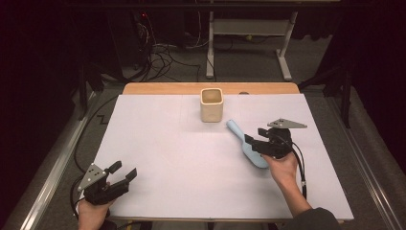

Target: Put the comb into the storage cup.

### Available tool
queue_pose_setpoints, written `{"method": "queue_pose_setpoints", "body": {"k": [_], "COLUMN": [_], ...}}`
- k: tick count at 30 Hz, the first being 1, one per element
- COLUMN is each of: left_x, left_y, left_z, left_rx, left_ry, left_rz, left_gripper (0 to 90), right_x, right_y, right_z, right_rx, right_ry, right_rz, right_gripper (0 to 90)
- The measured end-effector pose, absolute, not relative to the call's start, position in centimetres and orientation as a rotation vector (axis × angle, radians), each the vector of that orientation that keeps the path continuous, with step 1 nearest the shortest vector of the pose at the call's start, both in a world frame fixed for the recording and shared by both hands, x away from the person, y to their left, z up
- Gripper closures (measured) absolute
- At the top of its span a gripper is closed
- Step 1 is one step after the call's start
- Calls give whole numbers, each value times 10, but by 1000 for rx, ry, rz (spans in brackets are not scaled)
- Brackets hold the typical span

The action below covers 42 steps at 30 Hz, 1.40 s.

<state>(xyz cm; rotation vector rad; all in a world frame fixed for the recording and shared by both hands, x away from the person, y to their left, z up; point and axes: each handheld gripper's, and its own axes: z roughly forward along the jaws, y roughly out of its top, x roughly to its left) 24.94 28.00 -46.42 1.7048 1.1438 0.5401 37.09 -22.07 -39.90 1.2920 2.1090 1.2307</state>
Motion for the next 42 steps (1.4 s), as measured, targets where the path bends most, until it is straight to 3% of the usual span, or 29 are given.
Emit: {"method": "queue_pose_setpoints", "body": {"k": [14,22,28,38,42], "left_x": [249,249,249,250,250], "left_y": [280,279,280,280,280], "left_z": [-463,-463,-463,-464,-464], "left_rx": [1700,1704,1700,1710,1709], "left_ry": [1140,1137,1139,1145,1148], "left_rz": [551,552,553,546,546], "left_gripper": [325,326,326,326,326], "right_x": [402,419,429,452,460], "right_y": [-205,-199,-194,-181,-178], "right_z": [-389,-385,-384,-388,-389], "right_rx": [1331,1396,1400,1460,1484], "right_ry": [2174,2244,2276,2352,2373], "right_rz": [1056,961,894,764,726], "right_gripper": [409,540,583,797,841]}}
